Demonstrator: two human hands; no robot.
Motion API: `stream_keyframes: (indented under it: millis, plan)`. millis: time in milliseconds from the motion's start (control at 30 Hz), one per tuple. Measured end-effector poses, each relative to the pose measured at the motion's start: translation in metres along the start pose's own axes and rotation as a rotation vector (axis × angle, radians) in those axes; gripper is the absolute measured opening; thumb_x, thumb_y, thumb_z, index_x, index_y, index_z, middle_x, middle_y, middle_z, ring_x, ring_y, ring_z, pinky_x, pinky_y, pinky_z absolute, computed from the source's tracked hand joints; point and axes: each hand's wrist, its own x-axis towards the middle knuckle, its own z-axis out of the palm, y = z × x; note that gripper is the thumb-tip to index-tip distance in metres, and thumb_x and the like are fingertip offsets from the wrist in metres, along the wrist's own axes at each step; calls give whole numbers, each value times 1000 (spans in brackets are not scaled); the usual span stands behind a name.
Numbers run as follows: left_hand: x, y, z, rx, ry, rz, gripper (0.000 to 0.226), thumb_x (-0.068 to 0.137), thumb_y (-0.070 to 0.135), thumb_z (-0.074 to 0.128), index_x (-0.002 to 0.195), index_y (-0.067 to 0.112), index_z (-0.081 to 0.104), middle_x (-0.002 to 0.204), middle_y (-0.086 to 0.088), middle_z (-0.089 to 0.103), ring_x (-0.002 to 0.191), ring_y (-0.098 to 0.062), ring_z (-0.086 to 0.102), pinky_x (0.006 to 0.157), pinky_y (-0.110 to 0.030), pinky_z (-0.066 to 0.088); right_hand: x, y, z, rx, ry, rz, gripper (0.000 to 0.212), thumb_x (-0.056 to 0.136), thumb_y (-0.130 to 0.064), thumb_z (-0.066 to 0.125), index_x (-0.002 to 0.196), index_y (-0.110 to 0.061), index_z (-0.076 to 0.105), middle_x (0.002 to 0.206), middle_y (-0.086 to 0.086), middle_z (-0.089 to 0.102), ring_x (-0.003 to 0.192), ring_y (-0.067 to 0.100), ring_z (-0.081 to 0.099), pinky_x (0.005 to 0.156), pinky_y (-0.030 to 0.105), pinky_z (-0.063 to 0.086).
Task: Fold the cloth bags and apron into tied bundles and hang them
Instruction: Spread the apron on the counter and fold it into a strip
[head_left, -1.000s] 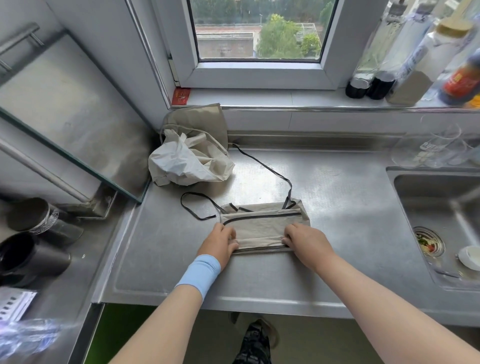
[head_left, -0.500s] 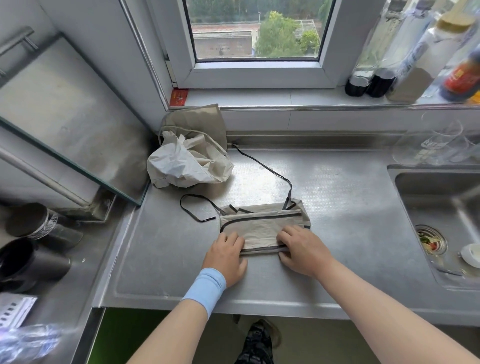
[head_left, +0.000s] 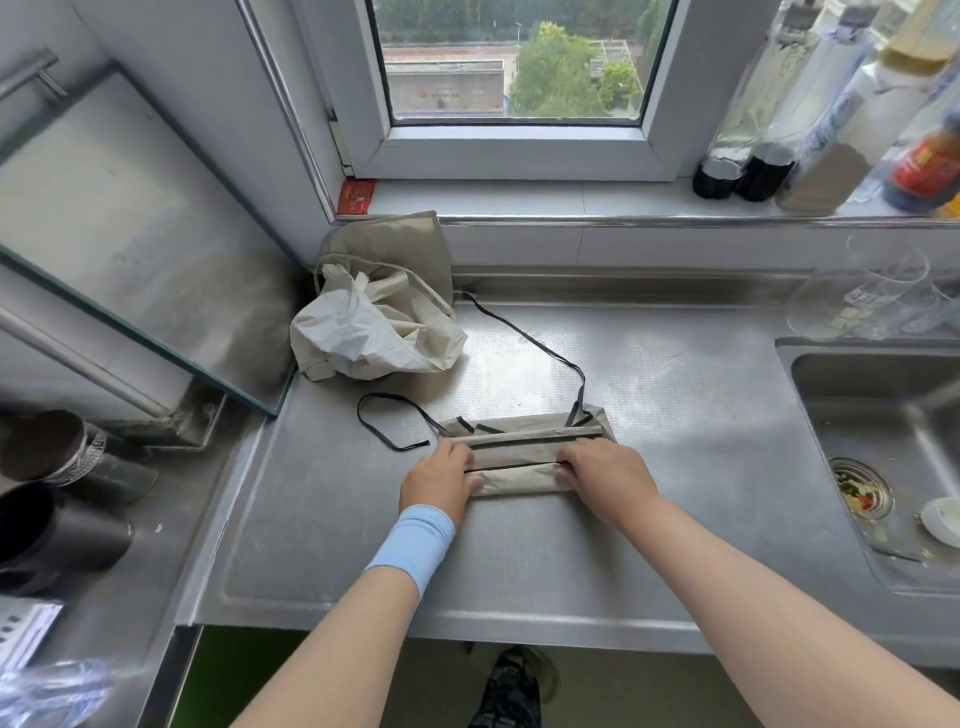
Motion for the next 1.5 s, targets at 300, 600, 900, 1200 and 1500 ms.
stream_keyframes:
  millis: [300, 600, 900, 1200, 1500]
  plan:
    - [-4, 25, 16, 268, 105, 252, 32, 49, 7, 81, 66, 21, 57, 70, 0, 53, 64, -21, 54, 54, -29, 44, 5, -16, 2, -56, 121, -141, 22, 64, 1, 66, 70, -18, 57, 72, 2, 53, 67, 28, 57, 49, 33, 38]
    - [-13, 4, 18, 117, 62, 281, 26, 86, 30, 61, 109, 20, 53, 115, 4, 51, 105, -23, 47, 89, -35, 44, -8, 3, 2, -50, 54, -185, 17, 77, -31, 73, 83, -19, 63, 87, -2, 62, 78, 23, 62, 60, 31, 46]
    - [15, -5, -3, -38, -33, 175, 21, 99, 31, 47, 110, 26, 63, 113, 7, 61, 107, -21, 53, 87, -32, 43, 6, -1, 10, 61, 190, -8, 13, 92, -19, 60, 87, -12, 70, 96, 7, 56, 98, 31, 51, 82, 42, 48]
    - [40, 23, -17, 122, 6, 62, 27, 89, 6, 49, 112, 21, 53, 114, -3, 50, 110, -26, 44, 88, -35, 41, 40, -9, -19, 58, -8, 135, 17, 91, -18, 58, 106, -26, 59, 110, 2, 51, 101, 27, 51, 76, 33, 37]
    - [19, 9, 4, 141, 91, 239, 23, 81, 25, 61, 103, 16, 60, 107, -1, 57, 95, -25, 52, 82, -34, 47, 26, -1, -5, -43, 30, -120, 14, 75, -27, 65, 85, -16, 68, 92, 5, 56, 85, 28, 55, 79, 40, 46]
